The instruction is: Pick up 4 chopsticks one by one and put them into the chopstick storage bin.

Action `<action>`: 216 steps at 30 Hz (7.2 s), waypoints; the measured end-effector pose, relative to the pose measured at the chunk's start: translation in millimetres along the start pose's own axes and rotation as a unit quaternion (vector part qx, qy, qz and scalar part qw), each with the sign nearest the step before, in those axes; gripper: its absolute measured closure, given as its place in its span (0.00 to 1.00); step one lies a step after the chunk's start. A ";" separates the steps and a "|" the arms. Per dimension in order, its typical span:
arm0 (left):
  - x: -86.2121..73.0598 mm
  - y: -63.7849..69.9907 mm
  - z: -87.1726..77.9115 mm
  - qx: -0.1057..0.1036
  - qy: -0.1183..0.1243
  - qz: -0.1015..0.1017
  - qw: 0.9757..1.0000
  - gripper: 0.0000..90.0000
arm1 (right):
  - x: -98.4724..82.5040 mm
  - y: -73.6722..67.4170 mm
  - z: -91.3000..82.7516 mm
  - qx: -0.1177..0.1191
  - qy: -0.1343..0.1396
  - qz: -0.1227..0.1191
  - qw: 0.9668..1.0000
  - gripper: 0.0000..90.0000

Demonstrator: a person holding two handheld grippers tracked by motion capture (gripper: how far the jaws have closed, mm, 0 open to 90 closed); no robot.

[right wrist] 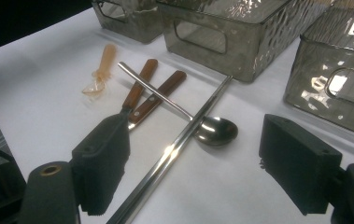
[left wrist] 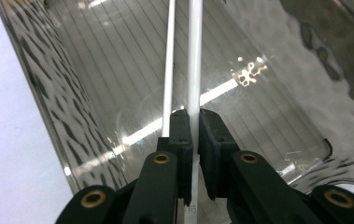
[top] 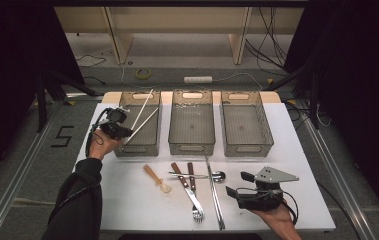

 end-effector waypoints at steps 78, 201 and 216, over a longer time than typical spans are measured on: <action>-71.9 118.4 -96.5 -0.108 0.216 0.009 0.970 0.18 | -17.4 -17.6 64.2 0.002 -0.273 -0.019 0.962 0.65; -90.6 145.8 -94.2 -0.081 0.197 0.098 0.972 0.18 | -11.8 -3.1 68.8 -0.028 -0.330 -0.037 0.943 0.96; -88.3 152.7 -94.2 -0.096 0.199 0.107 0.969 0.18 | 4.7 -18.0 54.1 0.003 -0.312 -0.094 0.946 0.96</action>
Point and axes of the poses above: each handheld gripper's, and its own axes: z roughly forward along the jaws, x roughly out of its top, y roughly to its right, the point moved 7 cm from there along z, roughly forward along the jaws, and after that the axes turned 1 degree about x, right-handed, at the moved point
